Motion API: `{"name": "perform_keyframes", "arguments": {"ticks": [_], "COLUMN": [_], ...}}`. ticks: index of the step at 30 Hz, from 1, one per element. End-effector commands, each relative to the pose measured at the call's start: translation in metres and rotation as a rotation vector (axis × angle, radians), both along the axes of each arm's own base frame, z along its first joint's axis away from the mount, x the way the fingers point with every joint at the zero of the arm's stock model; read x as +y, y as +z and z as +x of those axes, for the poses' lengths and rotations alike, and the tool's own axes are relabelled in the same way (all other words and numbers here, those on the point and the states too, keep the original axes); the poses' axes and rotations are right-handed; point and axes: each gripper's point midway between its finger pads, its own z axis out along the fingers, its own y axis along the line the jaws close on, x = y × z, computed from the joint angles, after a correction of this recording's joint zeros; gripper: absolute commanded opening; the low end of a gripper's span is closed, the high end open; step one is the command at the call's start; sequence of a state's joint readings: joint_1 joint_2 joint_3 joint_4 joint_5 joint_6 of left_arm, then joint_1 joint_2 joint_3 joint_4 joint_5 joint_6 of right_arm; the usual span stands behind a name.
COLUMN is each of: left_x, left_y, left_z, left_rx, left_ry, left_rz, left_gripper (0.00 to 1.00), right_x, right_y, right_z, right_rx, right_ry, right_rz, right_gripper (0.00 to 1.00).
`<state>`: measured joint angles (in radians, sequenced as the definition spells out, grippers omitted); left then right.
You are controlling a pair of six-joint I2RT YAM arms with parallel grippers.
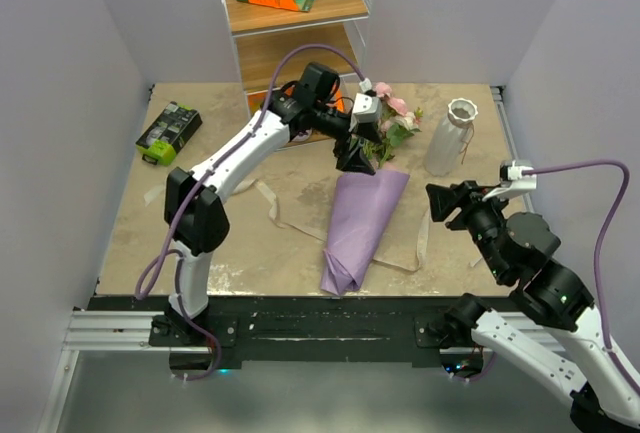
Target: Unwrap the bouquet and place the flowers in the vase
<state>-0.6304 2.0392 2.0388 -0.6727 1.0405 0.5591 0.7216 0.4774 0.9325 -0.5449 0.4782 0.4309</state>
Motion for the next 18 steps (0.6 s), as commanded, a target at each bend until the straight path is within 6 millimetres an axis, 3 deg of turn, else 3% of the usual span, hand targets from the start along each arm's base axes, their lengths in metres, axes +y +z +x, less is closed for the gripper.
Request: {"name": "perform_keyframes", "arguments": {"ticks": [1,3,4,5,6,7,8,11,14,15,18], "left_x": [0.036,0.052,0.071,0.073,0.080,0.093,0.098,0.125,0.161,0.178,0.211], "left_y": [-0.074,-0.089,-0.126,-0.105,-0.107,-0.123,-0.110,-0.109,-0.109,-0.109,-0.102], "left_z": [0.015,0.008,-0.003,0.002,0.001,-0.006,-0.005,0.000,0.018,0.027,0.033], "left_rx": [0.131,0.105,0.144,0.043,0.024,0.041,0.017,0.100,0.186,0.204,0.219], "left_ry": [0.098,0.145,0.198,0.241,0.272,0.315,0.341,0.424,0.552,0.605,0.694], "left_rz": [0.177,0.236,0.321,0.265,0.271,0.313,0.288,0.292,0.312,0.314,0.312], "left_gripper": [0.99,0.99,0.99,0.99,0.99,0.99,0.99,0.99,0.99,0.99,0.99], "right_x": [-0.003,-0.003,-0.002,0.004,0.008,0.013,0.023,0.046,0.091,0.116,0.141], "right_y": [0.001,-0.003,-0.008,-0.018,-0.027,-0.038,-0.055,-0.075,-0.098,-0.115,-0.134], "right_z": [-0.002,-0.001,0.002,0.008,0.013,0.016,0.024,0.026,0.016,0.010,0.007], "right_rx": [-0.004,0.007,0.023,0.056,0.085,0.118,0.177,0.226,0.228,0.245,0.254], "right_ry": [-0.004,-0.006,-0.005,-0.003,0.005,0.020,0.042,0.080,0.077,0.100,0.077], "right_rz": [0.001,-0.023,-0.055,-0.097,-0.144,-0.184,-0.235,-0.324,-0.565,-0.705,-0.879], "right_gripper": [0.61,0.65,0.66,0.69,0.70,0.71,0.72,0.75,0.81,0.81,0.82]}}
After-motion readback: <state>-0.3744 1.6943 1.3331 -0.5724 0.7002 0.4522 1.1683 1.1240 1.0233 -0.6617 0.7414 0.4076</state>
